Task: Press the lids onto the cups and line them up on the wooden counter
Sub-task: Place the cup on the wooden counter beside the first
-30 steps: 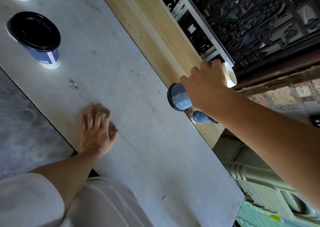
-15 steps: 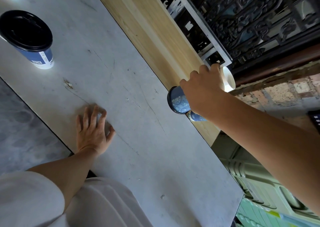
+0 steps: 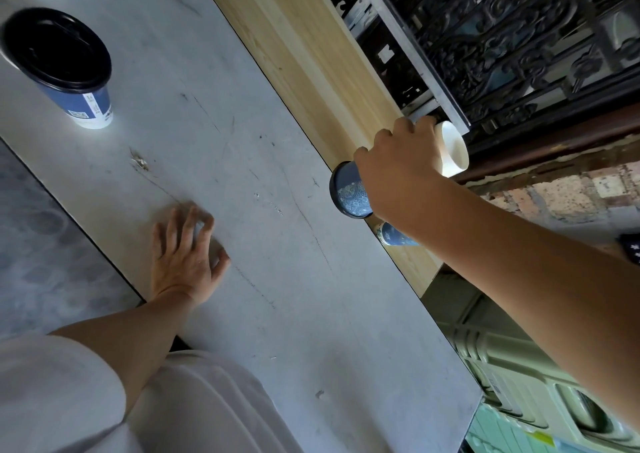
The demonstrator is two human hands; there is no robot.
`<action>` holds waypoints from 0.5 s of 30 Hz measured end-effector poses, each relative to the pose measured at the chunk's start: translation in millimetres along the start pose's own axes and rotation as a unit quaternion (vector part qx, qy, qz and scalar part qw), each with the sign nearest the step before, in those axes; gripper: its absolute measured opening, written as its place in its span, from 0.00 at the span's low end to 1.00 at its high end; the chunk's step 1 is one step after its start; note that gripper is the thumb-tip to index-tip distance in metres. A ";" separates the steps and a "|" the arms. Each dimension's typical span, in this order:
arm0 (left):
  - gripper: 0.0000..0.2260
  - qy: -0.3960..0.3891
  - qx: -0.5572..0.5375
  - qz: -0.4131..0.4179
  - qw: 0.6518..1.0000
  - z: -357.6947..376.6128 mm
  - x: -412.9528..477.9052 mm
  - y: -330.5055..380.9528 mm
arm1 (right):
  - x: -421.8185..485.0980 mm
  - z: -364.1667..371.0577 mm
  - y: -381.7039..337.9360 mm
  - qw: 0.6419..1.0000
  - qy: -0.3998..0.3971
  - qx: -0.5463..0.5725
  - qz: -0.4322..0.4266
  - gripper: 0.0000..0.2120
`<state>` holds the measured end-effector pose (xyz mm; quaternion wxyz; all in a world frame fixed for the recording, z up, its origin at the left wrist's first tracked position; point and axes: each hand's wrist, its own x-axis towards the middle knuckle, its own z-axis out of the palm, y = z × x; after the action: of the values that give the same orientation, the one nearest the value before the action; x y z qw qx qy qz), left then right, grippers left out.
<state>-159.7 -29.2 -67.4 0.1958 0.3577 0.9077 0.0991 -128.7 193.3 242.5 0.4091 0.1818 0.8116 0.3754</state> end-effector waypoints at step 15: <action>0.34 -0.005 -0.003 -0.002 1.000 -1.5 0.0 -0.8 | 7.8 -41.6 -38.0 0.993 0.108 0.055 -0.002 0.32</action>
<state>-160.9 -29.8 -66.3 0.2011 0.3559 0.9072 0.0993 -166.2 154.1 225.5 0.3087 0.1610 0.8708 0.3471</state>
